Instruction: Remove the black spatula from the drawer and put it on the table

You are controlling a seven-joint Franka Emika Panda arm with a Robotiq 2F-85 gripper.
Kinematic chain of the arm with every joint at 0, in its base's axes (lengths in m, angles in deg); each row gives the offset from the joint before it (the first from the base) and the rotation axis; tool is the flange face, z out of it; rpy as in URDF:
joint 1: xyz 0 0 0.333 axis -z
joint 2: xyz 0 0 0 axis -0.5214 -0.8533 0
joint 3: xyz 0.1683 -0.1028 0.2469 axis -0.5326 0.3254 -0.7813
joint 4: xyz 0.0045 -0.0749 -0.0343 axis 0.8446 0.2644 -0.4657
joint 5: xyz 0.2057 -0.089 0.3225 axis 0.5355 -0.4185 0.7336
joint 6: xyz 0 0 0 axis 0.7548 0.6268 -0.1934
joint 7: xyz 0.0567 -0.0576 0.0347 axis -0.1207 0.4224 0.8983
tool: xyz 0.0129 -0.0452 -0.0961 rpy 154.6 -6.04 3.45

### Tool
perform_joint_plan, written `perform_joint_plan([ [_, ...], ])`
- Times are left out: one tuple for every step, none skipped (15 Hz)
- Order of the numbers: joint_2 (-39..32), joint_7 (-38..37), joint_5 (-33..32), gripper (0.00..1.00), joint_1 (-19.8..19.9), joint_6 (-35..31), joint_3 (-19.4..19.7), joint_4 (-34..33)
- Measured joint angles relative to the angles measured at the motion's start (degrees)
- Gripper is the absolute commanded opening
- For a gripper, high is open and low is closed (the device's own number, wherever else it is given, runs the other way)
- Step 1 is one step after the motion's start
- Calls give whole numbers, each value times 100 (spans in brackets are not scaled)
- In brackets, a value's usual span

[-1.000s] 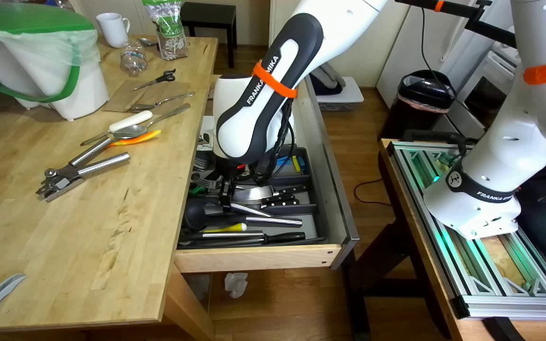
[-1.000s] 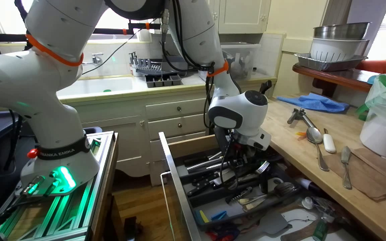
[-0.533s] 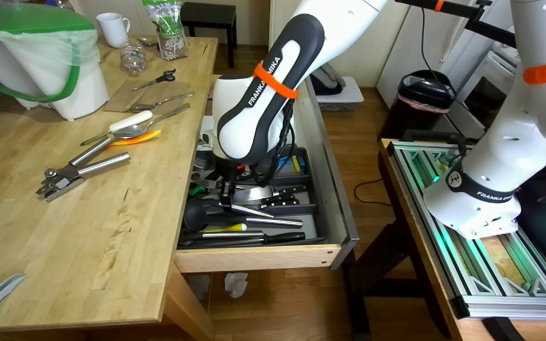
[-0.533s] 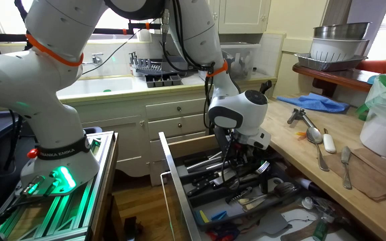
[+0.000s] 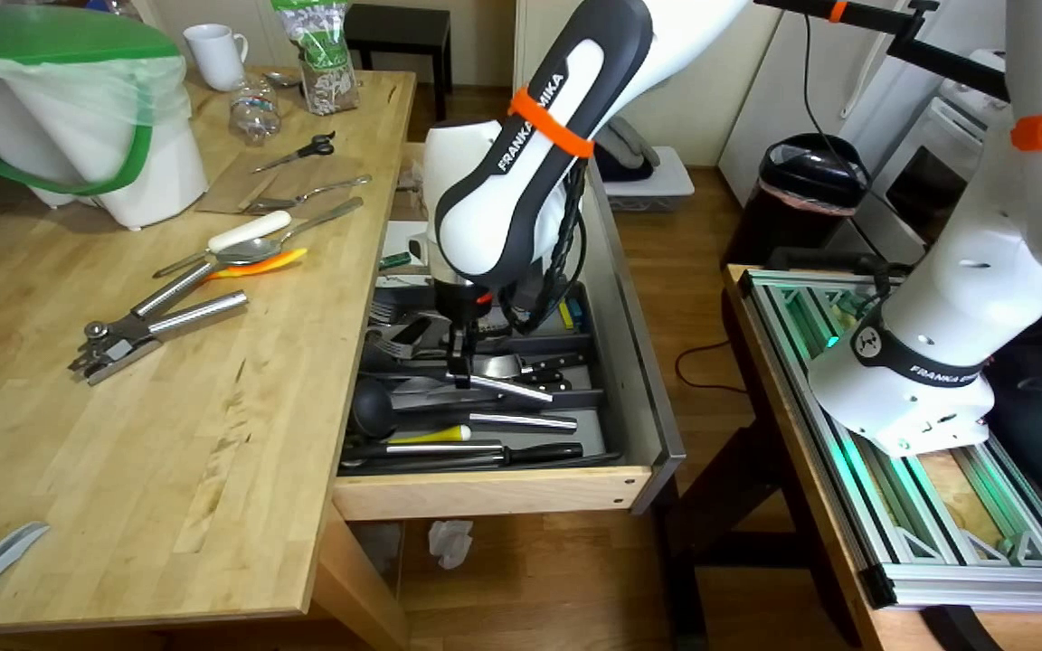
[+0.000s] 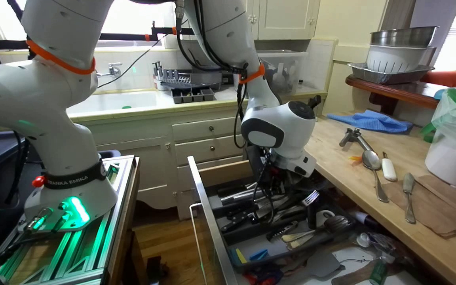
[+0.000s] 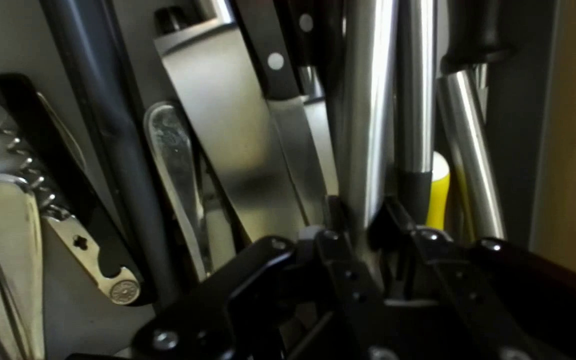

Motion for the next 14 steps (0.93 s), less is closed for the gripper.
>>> perform_joint_plan([
  [89, -5, 1, 6, 18, 46, 31, 64],
  [173, -5, 23, 6, 56, 93, 41, 122],
  [253, -5, 83, 6, 106, 136, 38, 165],
  [328, 9, 211, 6, 185, 207, 11, 199],
  [398, 49, 415, 6, 298, 314, -49, 216],
  [455, 127, 682, 6, 436, 449, -128, 217],
  [502, 220, 975, 6, 576, 612, -200, 216],
  [529, 324, 1278, 6, 703, 781, -249, 208],
  [542, 407, 1576, 6, 797, 944, -259, 200],
  [546, 468, 1871, 6, 863, 1094, -243, 191],
  [546, 517, 2150, 6, 903, 1254, -206, 181],
  [546, 565, 2421, 6, 918, 1410, -144, 170],
  [546, 600, 2678, 6, 916, 1518, -76, 163],
  [548, 627, 2918, 6, 904, 1605, 1, 159],
])
